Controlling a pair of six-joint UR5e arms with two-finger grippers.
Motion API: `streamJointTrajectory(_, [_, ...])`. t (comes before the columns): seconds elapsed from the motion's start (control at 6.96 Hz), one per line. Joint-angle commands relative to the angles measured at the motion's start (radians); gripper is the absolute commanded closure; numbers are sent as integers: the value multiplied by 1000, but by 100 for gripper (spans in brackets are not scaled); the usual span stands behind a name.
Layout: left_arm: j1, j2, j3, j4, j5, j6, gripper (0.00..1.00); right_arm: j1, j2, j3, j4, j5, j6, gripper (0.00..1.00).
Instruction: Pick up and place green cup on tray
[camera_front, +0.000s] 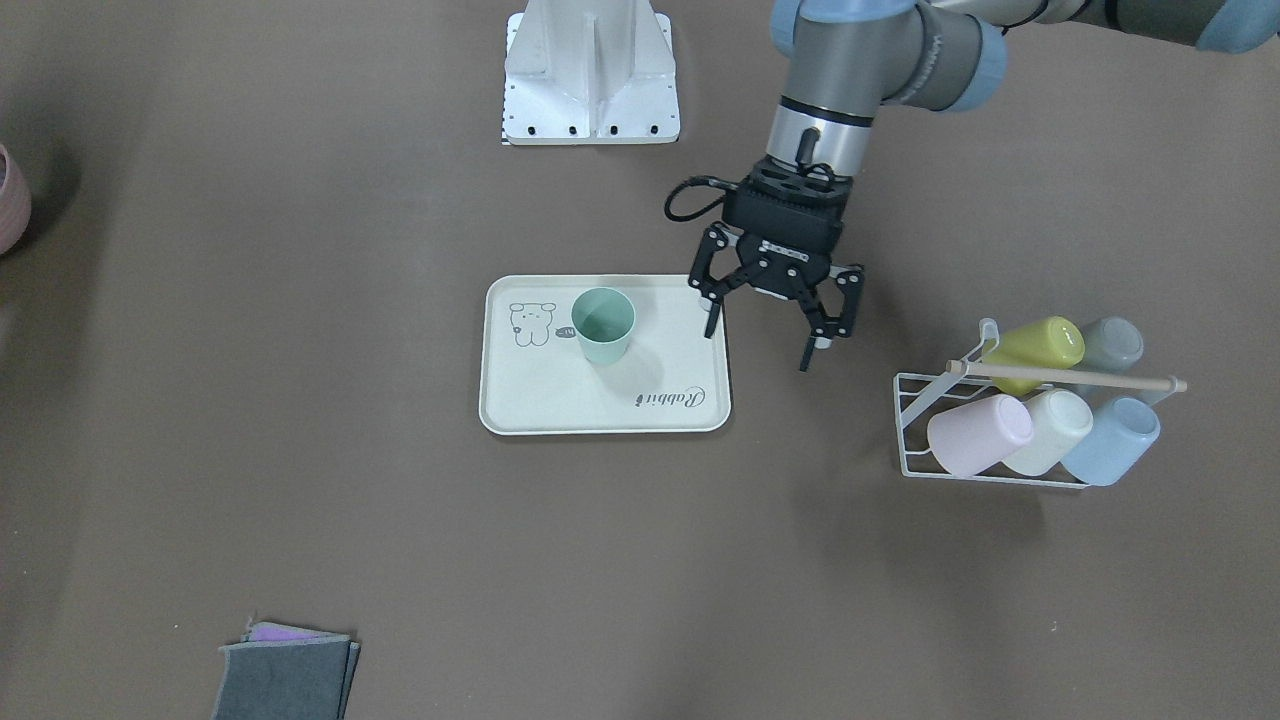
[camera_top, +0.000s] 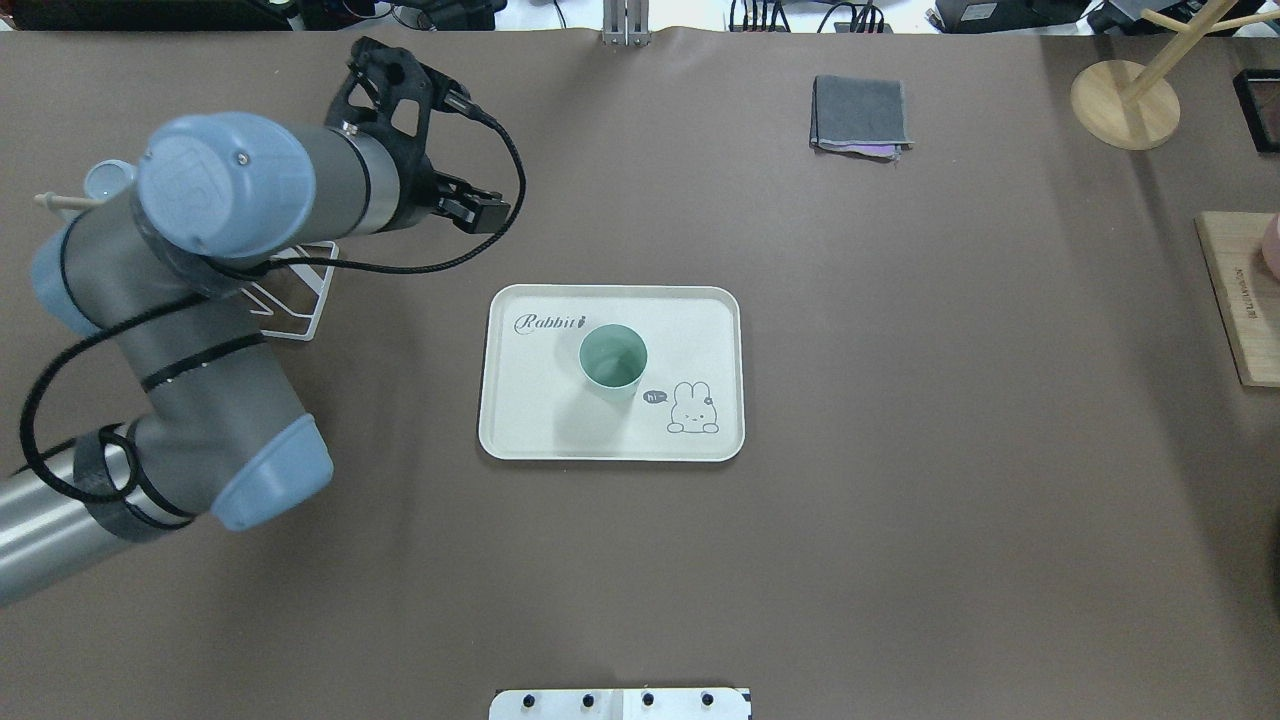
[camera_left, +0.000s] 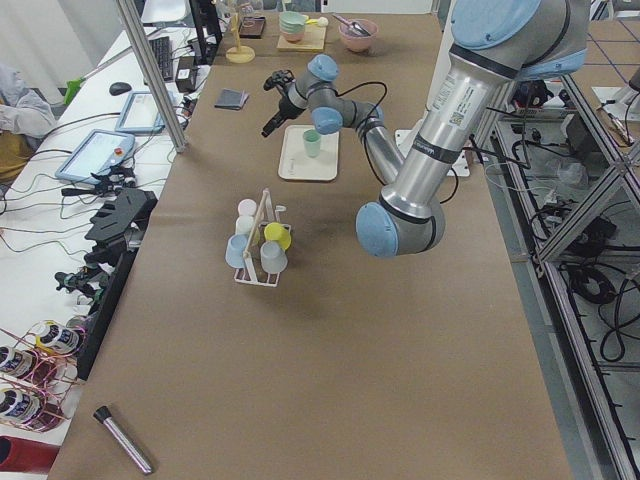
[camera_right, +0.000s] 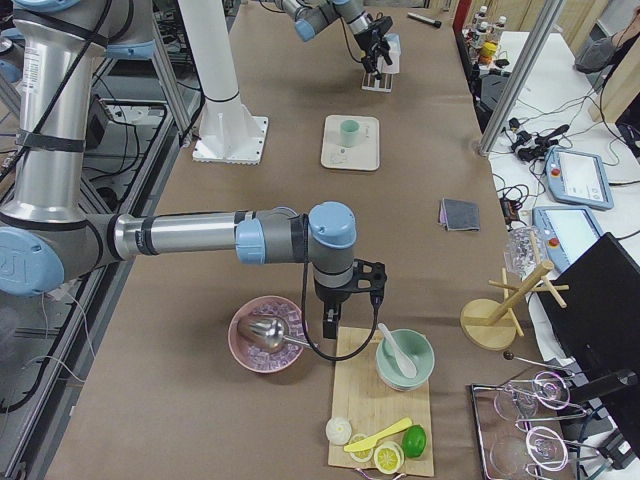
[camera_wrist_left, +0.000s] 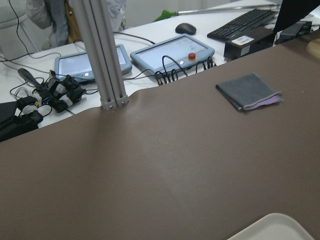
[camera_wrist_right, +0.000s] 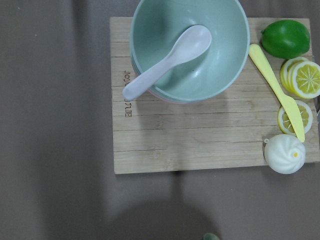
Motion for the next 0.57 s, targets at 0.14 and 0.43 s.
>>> streamJointTrajectory(0.14, [-323, 272, 13, 122, -450, 326, 1, 1, 2, 0, -3, -2, 0, 0])
streamJointTrajectory(0.43, [-513, 391, 82, 152, -643, 461, 2, 0, 5, 2, -5, -2, 0, 0])
